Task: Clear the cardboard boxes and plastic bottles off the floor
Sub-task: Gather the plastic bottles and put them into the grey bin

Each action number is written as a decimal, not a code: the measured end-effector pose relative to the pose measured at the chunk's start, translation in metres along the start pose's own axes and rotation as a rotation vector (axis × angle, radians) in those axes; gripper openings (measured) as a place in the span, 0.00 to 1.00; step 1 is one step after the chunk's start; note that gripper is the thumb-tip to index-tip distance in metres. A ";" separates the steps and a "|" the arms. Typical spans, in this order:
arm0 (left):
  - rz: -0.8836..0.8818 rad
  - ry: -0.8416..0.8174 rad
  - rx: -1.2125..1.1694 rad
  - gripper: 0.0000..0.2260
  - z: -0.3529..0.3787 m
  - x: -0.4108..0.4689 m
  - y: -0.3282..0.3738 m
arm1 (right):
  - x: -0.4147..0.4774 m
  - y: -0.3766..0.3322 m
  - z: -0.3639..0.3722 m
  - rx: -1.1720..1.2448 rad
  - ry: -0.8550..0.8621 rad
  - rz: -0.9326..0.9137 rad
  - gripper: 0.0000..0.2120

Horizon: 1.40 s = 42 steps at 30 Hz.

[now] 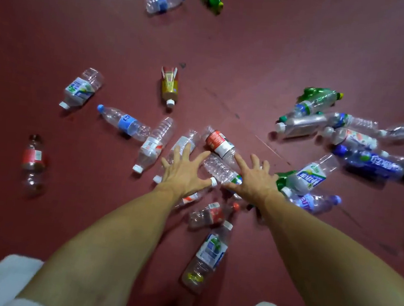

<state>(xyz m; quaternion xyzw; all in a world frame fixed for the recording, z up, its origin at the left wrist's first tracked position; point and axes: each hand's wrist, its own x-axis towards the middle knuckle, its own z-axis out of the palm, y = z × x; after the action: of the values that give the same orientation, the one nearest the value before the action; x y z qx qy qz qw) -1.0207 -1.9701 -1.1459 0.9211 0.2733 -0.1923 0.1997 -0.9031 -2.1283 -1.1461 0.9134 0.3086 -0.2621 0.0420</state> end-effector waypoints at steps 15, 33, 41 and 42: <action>-0.086 -0.181 -0.080 0.38 0.112 0.035 -0.026 | 0.050 0.031 0.093 0.229 0.013 -0.024 0.47; -0.063 -0.233 -0.116 0.41 0.110 0.048 -0.042 | 0.072 0.034 0.122 0.186 0.044 -0.077 0.42; -0.071 -0.244 -0.078 0.42 0.115 0.041 -0.034 | 0.060 0.035 0.121 0.099 0.121 -0.108 0.35; -0.071 -0.245 -0.074 0.43 0.115 0.039 -0.033 | 0.058 0.034 0.119 0.075 0.131 -0.104 0.34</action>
<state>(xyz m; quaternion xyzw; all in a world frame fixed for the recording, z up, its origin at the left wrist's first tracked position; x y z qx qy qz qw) -1.0376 -1.9828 -1.2703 0.8724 0.2864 -0.3001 0.2586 -0.8981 -2.1522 -1.2805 0.9122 0.3478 -0.2149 -0.0265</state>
